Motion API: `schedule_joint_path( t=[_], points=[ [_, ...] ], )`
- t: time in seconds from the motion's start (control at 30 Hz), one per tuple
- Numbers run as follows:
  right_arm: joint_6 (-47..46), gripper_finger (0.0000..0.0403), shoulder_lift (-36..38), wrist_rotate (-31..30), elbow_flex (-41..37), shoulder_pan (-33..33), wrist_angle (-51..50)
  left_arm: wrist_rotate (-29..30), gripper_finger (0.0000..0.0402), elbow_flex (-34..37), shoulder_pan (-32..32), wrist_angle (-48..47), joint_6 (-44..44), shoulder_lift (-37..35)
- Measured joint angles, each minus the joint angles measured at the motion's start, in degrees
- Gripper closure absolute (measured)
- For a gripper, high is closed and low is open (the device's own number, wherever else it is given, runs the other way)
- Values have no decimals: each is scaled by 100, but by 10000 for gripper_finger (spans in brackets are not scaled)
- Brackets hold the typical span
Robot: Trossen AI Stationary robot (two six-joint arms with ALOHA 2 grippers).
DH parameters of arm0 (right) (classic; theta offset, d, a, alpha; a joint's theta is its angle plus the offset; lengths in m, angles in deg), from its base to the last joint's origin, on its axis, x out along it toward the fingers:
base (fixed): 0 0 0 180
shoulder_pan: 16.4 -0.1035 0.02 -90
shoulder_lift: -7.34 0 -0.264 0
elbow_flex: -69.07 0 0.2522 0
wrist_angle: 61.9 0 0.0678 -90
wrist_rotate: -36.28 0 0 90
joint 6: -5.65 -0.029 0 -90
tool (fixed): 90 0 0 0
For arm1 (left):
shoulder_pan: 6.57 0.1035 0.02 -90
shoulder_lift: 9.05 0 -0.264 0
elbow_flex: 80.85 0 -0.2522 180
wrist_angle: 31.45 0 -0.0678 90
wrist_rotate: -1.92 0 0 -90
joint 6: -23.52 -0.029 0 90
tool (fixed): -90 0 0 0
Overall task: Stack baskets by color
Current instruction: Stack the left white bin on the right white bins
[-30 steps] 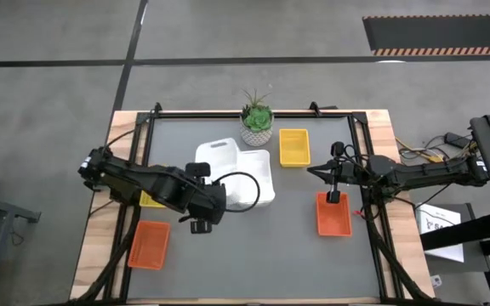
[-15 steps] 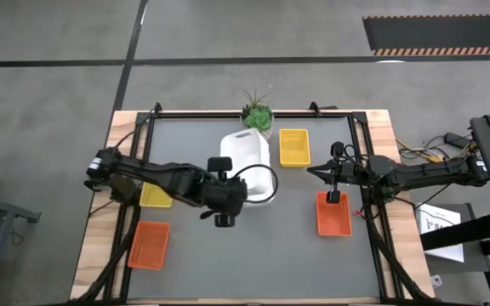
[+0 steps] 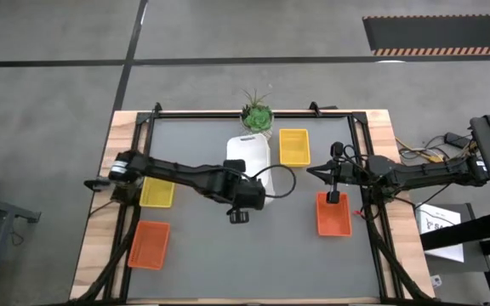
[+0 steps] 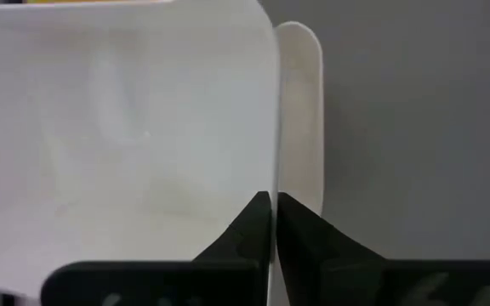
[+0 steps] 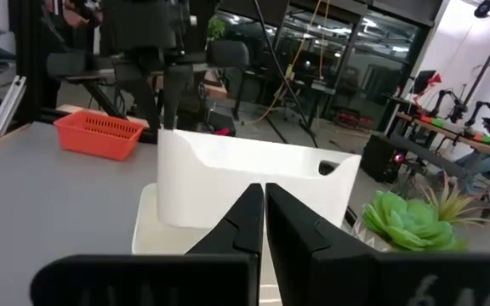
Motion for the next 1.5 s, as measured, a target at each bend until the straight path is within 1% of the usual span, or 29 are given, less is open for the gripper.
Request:
schedule_joint_path(
  t=[0.1,0.3,0.47,0.53,0.67,0.93,1.03,1.1,1.13,1.2,1.27,1.3,1.37,1.47,1.5],
  points=[
    [2,394,0,0,0,0,-8,-197,401,-7,102,30,12,94],
    [2,394,0,0,0,2,-26,-302,401,-7,230,193,12,144],
    [4,394,0,0,0,2,-92,-689,401,0,341,186,25,162],
    [4,394,0,0,0,2,-133,-755,397,0,348,185,39,180],
    [4,394,2,0,0,2,-146,-827,371,0,361,197,19,199],
    [4,394,0,0,0,2,-158,-876,291,0,369,245,-28,194],
    [4,394,1,-1,0,2,-189,-873,272,-71,369,243,-314,140],
    [4,394,0,0,0,2,-203,-732,268,-142,369,243,-631,39],
    [4,394,0,0,0,2,-201,-526,269,-181,369,245,-809,-3],
    [4,394,0,0,0,2,-202,106,276,-197,365,267,-1233,-128],
    [4,394,1,0,2,2,-210,630,291,-116,378,250,-1686,-250],
    [4,394,2,0,2,2,-229,803,303,-57,418,247,-1907,-306],
    [4,394,0,-1,2,2,-250,949,334,16,562,246,-2246,-396],
    [3,394,1,-2,2,2,-264,994,384,86,914,349,-2415,-495],
    [4,394,0,0,2,2,-276,999,392,136,1048,453,-2435,-521]
  ],
)
